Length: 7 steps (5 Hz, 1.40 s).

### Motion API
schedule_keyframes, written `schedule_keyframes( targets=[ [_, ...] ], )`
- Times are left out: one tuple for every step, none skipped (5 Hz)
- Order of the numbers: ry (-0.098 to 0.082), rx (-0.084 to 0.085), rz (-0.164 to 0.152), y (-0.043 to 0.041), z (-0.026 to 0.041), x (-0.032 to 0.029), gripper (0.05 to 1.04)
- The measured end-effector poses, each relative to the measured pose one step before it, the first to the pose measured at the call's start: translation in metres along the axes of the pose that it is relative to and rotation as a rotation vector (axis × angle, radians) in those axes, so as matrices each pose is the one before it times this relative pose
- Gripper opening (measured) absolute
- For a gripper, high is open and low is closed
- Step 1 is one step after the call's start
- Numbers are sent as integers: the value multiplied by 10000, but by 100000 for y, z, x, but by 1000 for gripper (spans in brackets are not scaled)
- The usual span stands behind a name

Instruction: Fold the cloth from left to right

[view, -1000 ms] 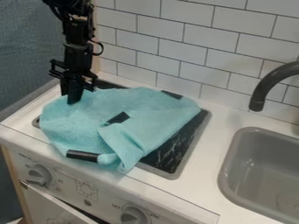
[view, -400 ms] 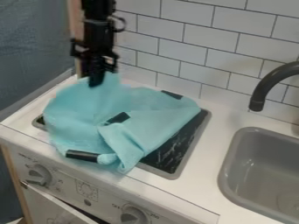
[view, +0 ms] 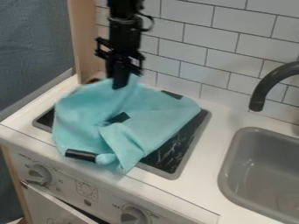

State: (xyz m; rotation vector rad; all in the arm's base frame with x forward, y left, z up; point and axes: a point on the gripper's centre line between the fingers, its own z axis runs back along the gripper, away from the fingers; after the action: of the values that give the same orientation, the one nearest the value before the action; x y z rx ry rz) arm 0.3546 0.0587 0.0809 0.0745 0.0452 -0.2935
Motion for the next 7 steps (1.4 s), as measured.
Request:
schedule_keyframes(
  targets=[
    [-44,231,-337,-2607,-929,767,58],
    [-96,301,-218,-1443,-1068,332,58],
    [338,158,-186,-947,-1795,387,58],
    [303,5,31,-247,-1405,-37,88],
    [12,75,283,37,-164,-5,251],
    [15,-4,135,-18,-33,-40,525],
    [68,-61,55,-98,-173,-207,833]
  ],
)
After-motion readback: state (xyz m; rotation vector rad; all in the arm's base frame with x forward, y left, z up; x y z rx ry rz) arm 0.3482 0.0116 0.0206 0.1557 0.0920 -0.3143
